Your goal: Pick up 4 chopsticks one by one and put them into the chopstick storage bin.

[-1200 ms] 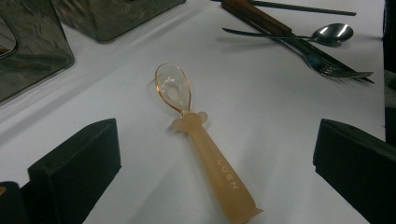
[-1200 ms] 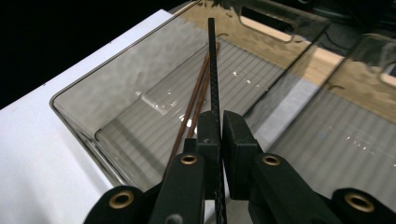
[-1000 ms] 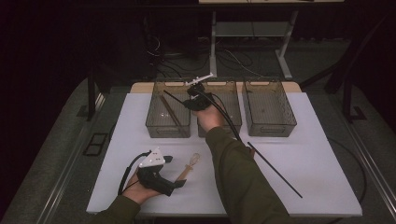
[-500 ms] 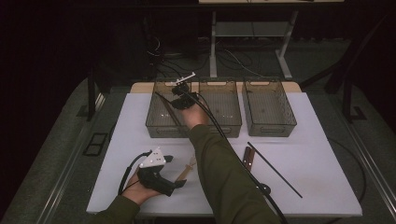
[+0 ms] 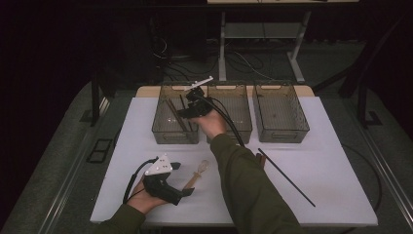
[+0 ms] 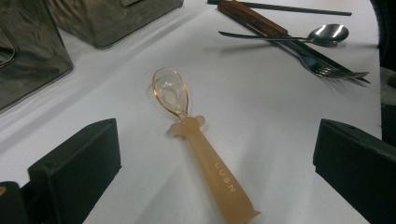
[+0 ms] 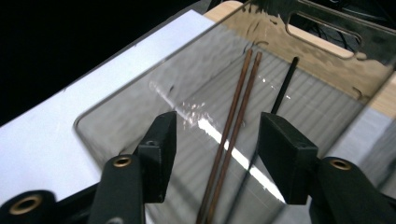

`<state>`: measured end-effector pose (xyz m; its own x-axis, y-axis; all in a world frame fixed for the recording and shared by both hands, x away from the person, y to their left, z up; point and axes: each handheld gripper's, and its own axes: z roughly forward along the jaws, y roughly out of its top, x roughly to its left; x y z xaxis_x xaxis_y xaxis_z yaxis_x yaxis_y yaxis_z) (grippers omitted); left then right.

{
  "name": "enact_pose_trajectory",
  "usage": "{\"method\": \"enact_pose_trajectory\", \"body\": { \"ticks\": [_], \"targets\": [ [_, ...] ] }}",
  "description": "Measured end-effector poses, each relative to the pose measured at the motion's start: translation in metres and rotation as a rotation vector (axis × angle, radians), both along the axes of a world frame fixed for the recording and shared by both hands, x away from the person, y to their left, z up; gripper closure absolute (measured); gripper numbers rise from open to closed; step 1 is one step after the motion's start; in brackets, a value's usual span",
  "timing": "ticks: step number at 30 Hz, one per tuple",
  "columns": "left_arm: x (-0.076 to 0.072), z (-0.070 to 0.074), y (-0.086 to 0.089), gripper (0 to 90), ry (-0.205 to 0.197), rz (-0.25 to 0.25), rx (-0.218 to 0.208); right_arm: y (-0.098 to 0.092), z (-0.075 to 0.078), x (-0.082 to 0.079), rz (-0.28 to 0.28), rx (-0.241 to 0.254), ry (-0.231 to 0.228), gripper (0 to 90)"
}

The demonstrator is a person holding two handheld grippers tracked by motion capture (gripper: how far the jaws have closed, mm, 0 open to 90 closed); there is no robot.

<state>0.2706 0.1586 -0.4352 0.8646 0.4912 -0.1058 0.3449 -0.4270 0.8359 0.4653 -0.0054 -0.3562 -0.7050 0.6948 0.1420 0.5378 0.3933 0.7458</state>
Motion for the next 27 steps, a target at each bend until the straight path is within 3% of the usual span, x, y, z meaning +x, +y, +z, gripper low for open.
{"method": "enact_pose_trajectory", "body": {
  "ticks": [6,20,23,27],
  "targets": [
    [-0.001,0.000,-0.001,0.0,0.011,0.010,-0.007,-0.030,0.005,-0.017,0.016,0.025,0.011,40.5],
    [-0.002,-0.001,0.000,0.0,0.023,0.015,-0.015,-0.080,0.012,-0.049,0.074,0.059,-0.024,27.3],
    [-0.002,-0.001,0.000,0.0,0.023,0.015,-0.013,-0.089,0.011,-0.057,0.080,0.032,-0.028,20.8],
    [-0.002,-0.001,0.000,0.0,0.023,0.012,-0.010,-0.100,0.011,-0.066,0.084,0.026,-0.034,18.7]
  ]
}}
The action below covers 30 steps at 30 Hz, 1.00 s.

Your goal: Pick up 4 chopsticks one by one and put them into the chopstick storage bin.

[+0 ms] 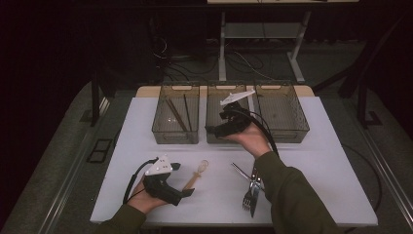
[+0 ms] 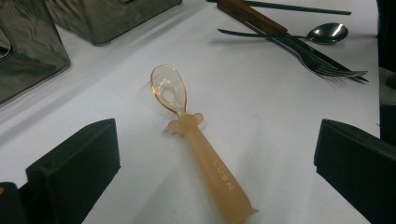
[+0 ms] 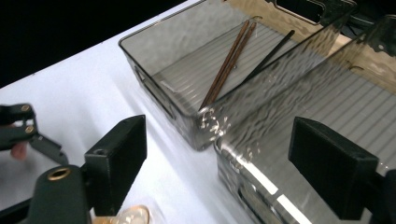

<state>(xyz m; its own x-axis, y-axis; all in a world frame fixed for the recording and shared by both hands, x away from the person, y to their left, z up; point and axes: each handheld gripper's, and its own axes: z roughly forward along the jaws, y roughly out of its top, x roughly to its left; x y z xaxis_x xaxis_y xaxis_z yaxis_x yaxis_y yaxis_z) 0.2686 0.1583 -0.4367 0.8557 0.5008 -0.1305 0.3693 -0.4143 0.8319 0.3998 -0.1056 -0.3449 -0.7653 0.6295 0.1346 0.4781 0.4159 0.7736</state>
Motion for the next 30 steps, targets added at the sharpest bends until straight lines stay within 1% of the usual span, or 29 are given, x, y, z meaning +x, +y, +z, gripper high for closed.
{"method": "enact_pose_trajectory", "body": {
  "ticks": [1,2,3,5,7,8,9,13,18,21,24,27,29,30],
  "targets": [
    [0.000,0.000,0.000,0.0,0.000,0.002,-0.002,-0.003,0.000,-0.002,0.003,0.003,-0.002,18.7],
    [0.000,0.000,0.000,0.0,-0.001,-0.004,0.006,-0.007,0.000,-0.004,0.010,0.007,-0.010,18.0],
    [0.000,0.000,0.000,0.0,0.001,0.000,0.000,-0.010,0.000,-0.007,0.008,0.008,-0.016,18.0],
    [0.000,0.000,0.001,0.0,0.000,-0.001,0.003,-0.018,-0.001,-0.012,0.008,0.018,-0.011,18.0],
    [0.001,0.000,0.001,0.0,-0.002,0.000,0.004,-0.025,-0.003,-0.016,0.013,0.022,-0.016,18.1],
    [0.001,-0.001,0.001,0.0,-0.001,0.003,0.003,-0.029,-0.003,-0.018,0.010,0.028,-0.011,18.0],
    [0.001,-0.001,0.001,0.0,-0.003,0.002,0.003,-0.033,-0.004,-0.019,0.011,0.030,-0.017,18.1],
    [0.001,-0.001,0.002,0.0,-0.002,0.006,0.006,-0.048,-0.007,-0.027,0.007,0.045,-0.015,18.1],
    [0.001,-0.001,0.001,0.0,0.001,0.008,0.006,-0.066,-0.015,-0.036,-0.005,0.049,-0.001,18.1],
    [0.001,-0.001,0.002,0.0,0.000,0.009,0.007,-0.077,-0.021,-0.042,-0.012,0.051,-0.002,18.1],
    [0.001,-0.001,0.002,0.0,0.001,0.008,0.008,-0.089,-0.026,-0.048,-0.028,0.061,0.002,18.2],
    [0.001,-0.001,0.001,0.0,0.000,0.009,0.009,-0.101,-0.030,-0.055,-0.042,0.062,0.006,18.3],
    [0.001,-0.001,0.001,0.0,0.001,0.009,0.007,-0.108,-0.033,-0.059,-0.053,0.063,-0.002,18.7],
    [0.001,-0.001,0.001,0.0,0.001,0.010,0.008,-0.111,-0.034,-0.061,-0.057,0.062,0.004,18.7]
  ]
}}
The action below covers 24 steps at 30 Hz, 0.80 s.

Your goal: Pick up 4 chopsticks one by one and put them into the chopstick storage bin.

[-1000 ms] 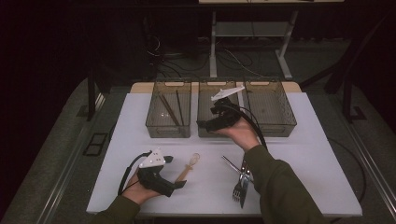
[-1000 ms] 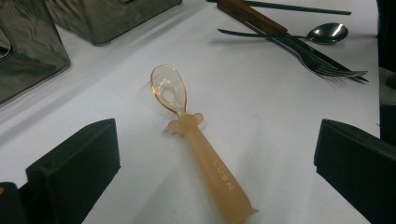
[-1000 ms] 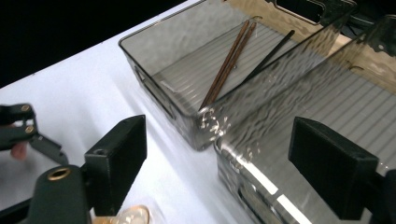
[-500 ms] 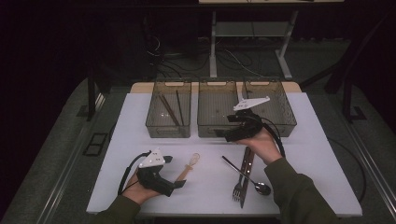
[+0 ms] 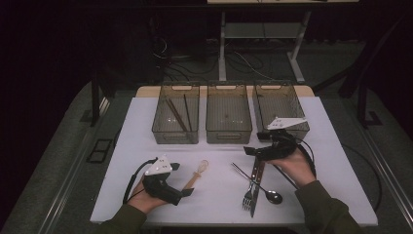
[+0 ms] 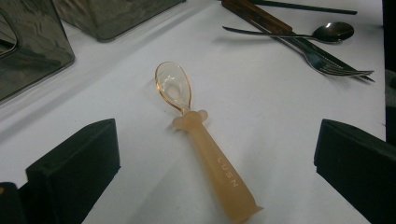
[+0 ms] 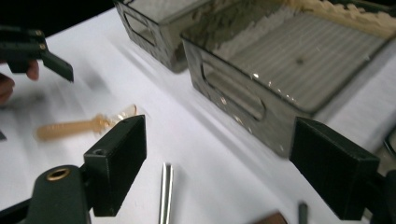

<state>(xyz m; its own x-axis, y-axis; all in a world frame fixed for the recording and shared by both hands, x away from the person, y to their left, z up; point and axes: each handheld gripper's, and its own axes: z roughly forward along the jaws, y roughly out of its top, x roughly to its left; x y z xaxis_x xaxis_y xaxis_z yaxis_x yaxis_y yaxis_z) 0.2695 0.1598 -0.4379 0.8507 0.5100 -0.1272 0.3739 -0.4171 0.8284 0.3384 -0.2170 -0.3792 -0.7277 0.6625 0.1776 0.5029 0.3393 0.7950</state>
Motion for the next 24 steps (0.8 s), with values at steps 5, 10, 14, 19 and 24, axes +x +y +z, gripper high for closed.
{"method": "enact_pose_trajectory", "body": {
  "ticks": [5,10,14,19,24],
  "targets": [
    [0.000,0.000,0.000,0.0,-0.003,0.002,0.000,-0.016,-0.007,-0.012,-0.015,-0.026,0.003,18.8],
    [-0.001,0.000,0.000,0.0,-0.003,0.005,0.000,-0.036,-0.013,-0.024,-0.044,-0.029,0.007,22.5],
    [0.000,0.000,-0.001,0.0,-0.009,0.007,0.003,-0.050,-0.017,-0.033,-0.064,-0.034,0.012,23.4],
    [0.001,0.000,-0.002,0.0,-0.013,0.004,0.008,-0.062,-0.022,-0.042,-0.080,-0.040,0.026,27.9],
    [0.001,0.000,-0.003,0.0,-0.016,0.000,0.015,-0.073,-0.027,-0.052,-0.089,-0.050,0.037,31.9]
  ]
}}
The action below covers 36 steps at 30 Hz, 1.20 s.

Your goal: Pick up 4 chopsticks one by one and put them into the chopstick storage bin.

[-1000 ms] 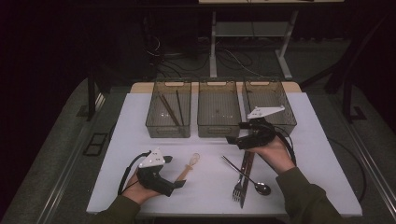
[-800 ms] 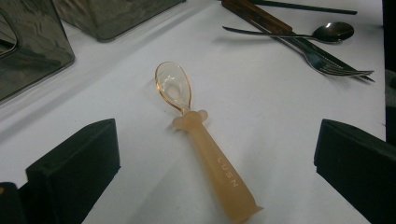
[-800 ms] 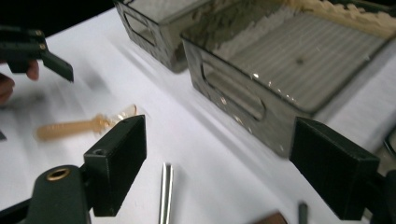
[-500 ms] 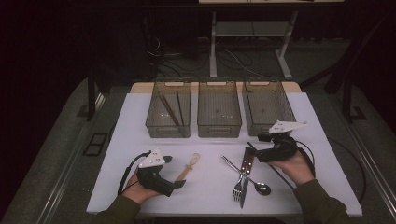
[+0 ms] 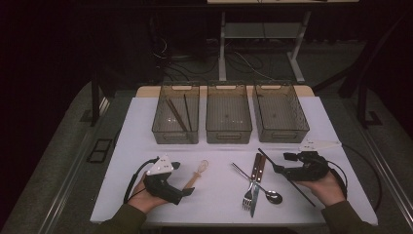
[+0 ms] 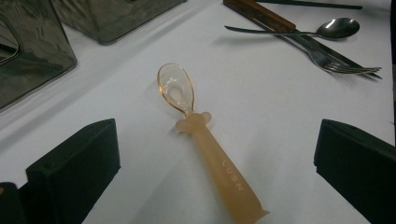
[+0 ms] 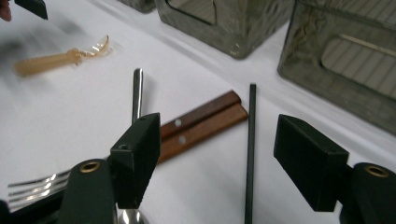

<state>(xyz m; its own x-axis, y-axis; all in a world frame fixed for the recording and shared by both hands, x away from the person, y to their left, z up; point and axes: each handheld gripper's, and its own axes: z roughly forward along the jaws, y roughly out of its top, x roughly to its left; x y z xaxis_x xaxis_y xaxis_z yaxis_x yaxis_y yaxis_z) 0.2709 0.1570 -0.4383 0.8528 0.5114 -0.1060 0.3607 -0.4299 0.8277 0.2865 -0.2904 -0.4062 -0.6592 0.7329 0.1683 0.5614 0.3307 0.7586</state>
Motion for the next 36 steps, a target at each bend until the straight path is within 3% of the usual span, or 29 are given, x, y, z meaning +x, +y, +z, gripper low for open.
{"method": "enact_pose_trajectory", "body": {
  "ticks": [10,15,24,36],
  "targets": [
    [0.000,0.000,0.001,0.0,0.001,-0.002,0.011,-0.019,-0.009,-0.022,-0.020,-0.018,0.036,45.3],
    [-0.001,0.000,0.001,0.0,0.001,0.000,0.013,-0.025,-0.015,-0.029,-0.039,-0.062,0.043,55.2],
    [-0.001,0.000,0.000,0.0,0.002,0.001,0.012,-0.024,-0.031,-0.026,-0.044,-0.146,0.090,70.2],
    [-0.001,0.000,0.000,0.0,0.004,-0.002,0.018,-0.024,-0.038,-0.024,-0.034,-0.188,0.106,80.9]
  ]
}}
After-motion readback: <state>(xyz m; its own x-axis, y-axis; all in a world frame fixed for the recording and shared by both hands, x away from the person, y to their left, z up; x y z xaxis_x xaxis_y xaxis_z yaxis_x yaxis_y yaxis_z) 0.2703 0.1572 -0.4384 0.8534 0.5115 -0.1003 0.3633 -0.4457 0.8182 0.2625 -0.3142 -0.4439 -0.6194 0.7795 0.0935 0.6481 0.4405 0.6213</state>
